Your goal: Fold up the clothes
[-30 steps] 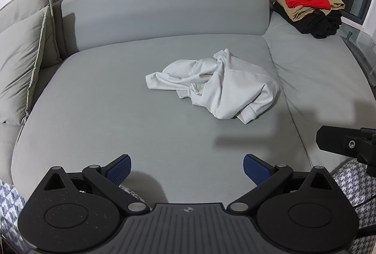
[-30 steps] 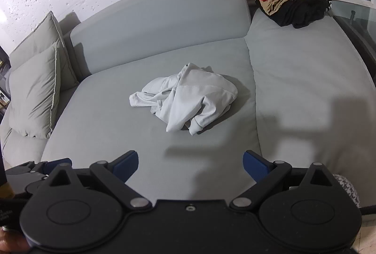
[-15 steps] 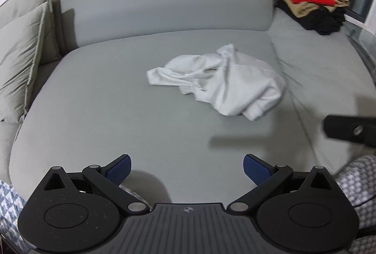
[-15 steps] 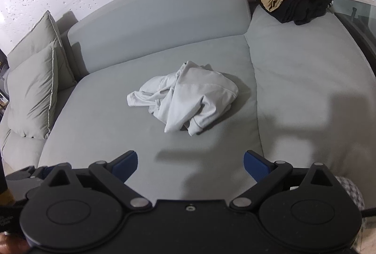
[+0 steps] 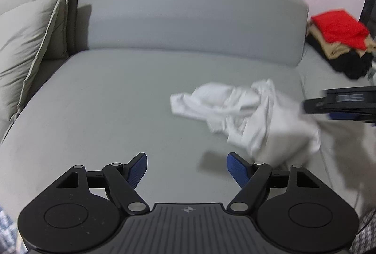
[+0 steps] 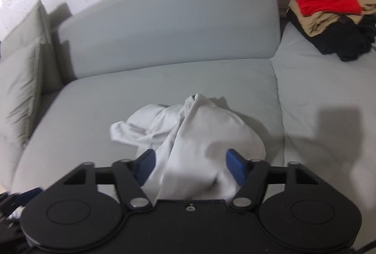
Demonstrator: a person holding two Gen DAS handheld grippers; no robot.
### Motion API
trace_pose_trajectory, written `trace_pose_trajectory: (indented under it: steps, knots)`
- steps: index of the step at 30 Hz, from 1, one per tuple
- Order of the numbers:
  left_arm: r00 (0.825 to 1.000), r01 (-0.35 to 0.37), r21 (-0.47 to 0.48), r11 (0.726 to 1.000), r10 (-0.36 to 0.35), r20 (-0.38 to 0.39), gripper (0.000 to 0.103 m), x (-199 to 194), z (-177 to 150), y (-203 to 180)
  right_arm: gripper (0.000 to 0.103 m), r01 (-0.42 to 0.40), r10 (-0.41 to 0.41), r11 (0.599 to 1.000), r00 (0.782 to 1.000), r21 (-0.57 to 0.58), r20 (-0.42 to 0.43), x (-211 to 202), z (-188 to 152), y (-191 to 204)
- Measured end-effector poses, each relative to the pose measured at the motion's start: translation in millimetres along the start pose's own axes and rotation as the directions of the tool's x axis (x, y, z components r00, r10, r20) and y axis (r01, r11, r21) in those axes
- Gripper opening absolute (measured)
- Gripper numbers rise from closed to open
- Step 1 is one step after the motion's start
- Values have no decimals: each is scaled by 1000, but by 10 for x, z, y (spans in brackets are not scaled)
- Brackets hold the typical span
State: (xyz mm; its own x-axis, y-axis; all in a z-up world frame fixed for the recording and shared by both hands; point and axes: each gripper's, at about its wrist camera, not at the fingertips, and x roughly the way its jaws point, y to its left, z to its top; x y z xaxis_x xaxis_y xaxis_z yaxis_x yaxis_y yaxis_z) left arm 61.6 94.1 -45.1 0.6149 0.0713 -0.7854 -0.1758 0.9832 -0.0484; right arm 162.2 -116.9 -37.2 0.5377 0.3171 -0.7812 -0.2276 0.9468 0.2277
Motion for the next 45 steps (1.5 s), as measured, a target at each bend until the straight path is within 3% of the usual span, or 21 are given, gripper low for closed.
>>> trace_pose_trajectory:
  steps: [4, 6, 9, 10, 11, 12, 15, 17, 19, 22, 23, 26, 28, 30, 31, 33, 35, 37, 39, 41, 45]
  knots:
    - [1000, 28, -41, 999, -28, 11, 86, 122, 43, 14, 66, 21, -22, 1000, 996, -13, -81, 444, 112, 48]
    - [997, 51, -97, 994, -56, -48, 86, 221, 24, 65, 72, 44, -48, 998, 992, -38, -120, 641, 115, 80]
    - [994, 32, -102, 994, -42, -97, 85, 290, -34, 86, 70, 137, -148, 987, 978, -81, -149, 855, 38, 96]
    - [995, 15, -87, 996, -24, -99, 84, 288, -54, 82, 53, 144, -151, 988, 977, -57, -151, 882, 12, 53]
    - [996, 9, -75, 997, -16, -92, 84, 266, -63, 83, 22, 147, -146, 989, 980, 1, -138, 845, -4, -15]
    - [996, 5, -64, 998, -10, -83, 83, 239, -69, 84, 12, 145, -137, 988, 983, 60, -125, 804, -16, -83]
    - [999, 2, -45, 999, -4, -52, 79, 139, -70, 82, 7, -30, 53, 973, 994, 230, -97, 536, 114, -236]
    - [1000, -8, -27, 1000, 7, -19, 77, 28, -56, 57, 7, -178, 192, 937, 981, 302, -16, 224, 326, -220]
    - [1000, -17, -8, 1000, 17, 20, 77, -107, -36, 40, 7, -334, 319, 873, 942, 356, 104, -172, 570, -197]
    - [996, -10, 6, 1000, 9, 90, 77, -368, -35, 44, 7, -558, 464, 722, 829, 409, 312, -864, 810, -279]
    - [994, -6, 8, 1000, 5, 110, 77, -446, -37, 57, 7, -614, 488, 674, 788, 412, 376, -1062, 823, -342]
    - [988, 10, 14, 1000, -12, 154, 78, -648, -64, 117, 7, -673, 454, 599, 732, 434, 508, -1469, 701, -616]
    - [985, 22, 18, 1000, -25, 168, 78, -757, -100, 163, 10, -595, 391, 630, 799, 500, 457, -1479, 456, -834]
    - [987, 27, 34, 999, -32, 157, 78, -812, -169, 190, 24, -505, 325, 657, 860, 559, 394, -1483, 206, -1049]
    - [989, 27, 50, 998, -34, 142, 78, -821, -219, 193, 43, -413, 281, 696, 910, 588, 306, -1422, 33, -1134]
    - [993, 28, 81, 996, -37, 112, 78, -840, -319, 199, 48, -222, 185, 755, 975, 617, 125, -1309, -317, -1304]
    - [996, 29, 112, 993, -38, 82, 76, -858, -419, 205, 48, -134, 146, 754, 989, 643, 36, -1314, -708, -1493]
    - [997, 50, 129, 990, -57, 50, 74, -802, -497, 184, 49, -119, 152, 730, 988, 673, 10, -1400, -1031, -1616]
    - [997, 72, 122, 990, -76, 28, 73, -700, -525, 150, 52, -106, 134, 732, 991, 673, 11, -1498, -1214, -1673]
    - [996, 87, 106, 991, -89, 13, 67, -592, -547, 87, 55, -103, 111, 755, 993, 647, 29, -1547, -1307, -1639]
    - [993, 116, 22, 993, -116, -3, 41, -265, -575, -107, 55, -183, 190, 795, 981, 578, 49, -1357, -1279, -1455]
